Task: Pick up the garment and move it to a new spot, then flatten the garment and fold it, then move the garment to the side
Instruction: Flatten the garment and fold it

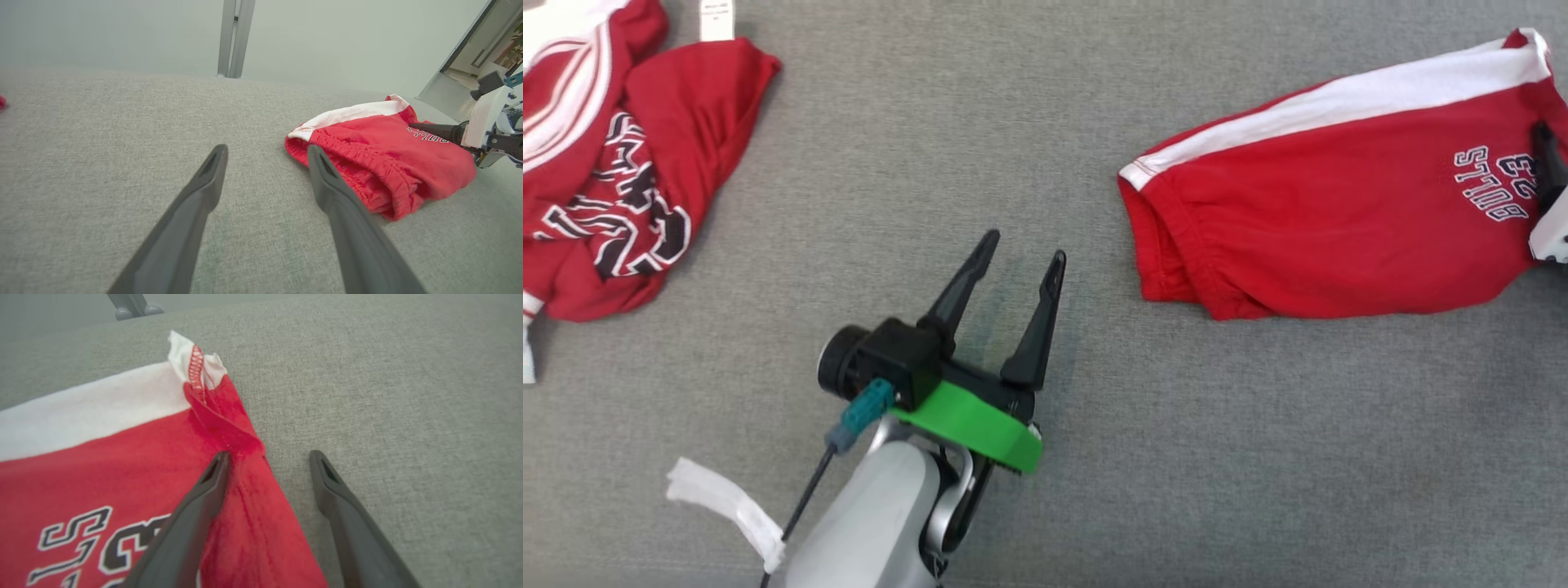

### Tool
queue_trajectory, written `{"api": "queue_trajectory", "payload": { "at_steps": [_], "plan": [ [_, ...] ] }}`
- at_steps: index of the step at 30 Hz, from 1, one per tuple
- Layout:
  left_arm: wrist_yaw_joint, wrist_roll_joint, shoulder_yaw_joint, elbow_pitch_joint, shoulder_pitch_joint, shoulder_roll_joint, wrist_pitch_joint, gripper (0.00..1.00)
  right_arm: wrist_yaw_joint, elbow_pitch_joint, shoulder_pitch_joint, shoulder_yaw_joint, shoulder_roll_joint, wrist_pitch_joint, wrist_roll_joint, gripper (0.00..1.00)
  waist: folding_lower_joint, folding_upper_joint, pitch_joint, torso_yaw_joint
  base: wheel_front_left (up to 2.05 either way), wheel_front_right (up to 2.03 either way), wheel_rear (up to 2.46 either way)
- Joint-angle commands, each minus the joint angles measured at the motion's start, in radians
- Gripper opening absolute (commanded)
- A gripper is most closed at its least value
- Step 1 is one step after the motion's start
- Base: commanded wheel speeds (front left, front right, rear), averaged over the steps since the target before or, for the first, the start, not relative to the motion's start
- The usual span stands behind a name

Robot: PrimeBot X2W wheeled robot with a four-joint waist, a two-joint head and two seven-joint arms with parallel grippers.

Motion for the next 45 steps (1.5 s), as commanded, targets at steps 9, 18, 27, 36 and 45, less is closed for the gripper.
{"api": "queue_trajectory", "payload": {
  "at_steps": [9, 18, 27, 36, 45],
  "plan": [
    [-0.027, 0.040, 0.053, -0.024, 0.136, -0.026, 0.001, 1.00, -0.001, -0.019, 0.143, 0.042, 0.032, 0.088, 0.093, 0.00, 0.0000, 0.0000, -0.108, 0.031, 0.00, 0.00, 0.00],
    [-0.039, 0.052, 0.083, -0.007, 0.174, -0.033, 0.001, 1.00, -0.002, 0.054, 0.172, 0.052, -0.037, -0.007, 0.062, 0.00, 0.0000, 0.0000, -0.195, -0.010, 0.00, 0.00, 0.00],
    [-0.045, 0.056, 0.097, 0.004, 0.196, -0.037, 0.001, 1.00, -0.002, 0.043, 0.169, 0.039, -0.027, -0.093, 0.071, 0.00, 0.0000, 0.0000, -0.236, -0.060, 0.00, 0.00, 0.00],
    [-0.048, 0.048, 0.081, 0.024, 0.199, -0.038, 0.001, 1.00, -0.002, -0.107, 0.144, 0.070, 0.065, -0.128, 0.075, 0.00, 0.0000, 0.0000, -0.285, -0.062, 0.00, 0.00, 0.00],
    [-0.040, 0.032, 0.084, 0.024, 0.185, -0.037, 0.001, 1.00, -0.002, -0.192, 0.130, 0.124, 0.195, -0.104, 0.036, 0.00, 0.0000, 0.0000, -0.309, -0.014, 0.00, 0.00, 0.00]
  ]
}}
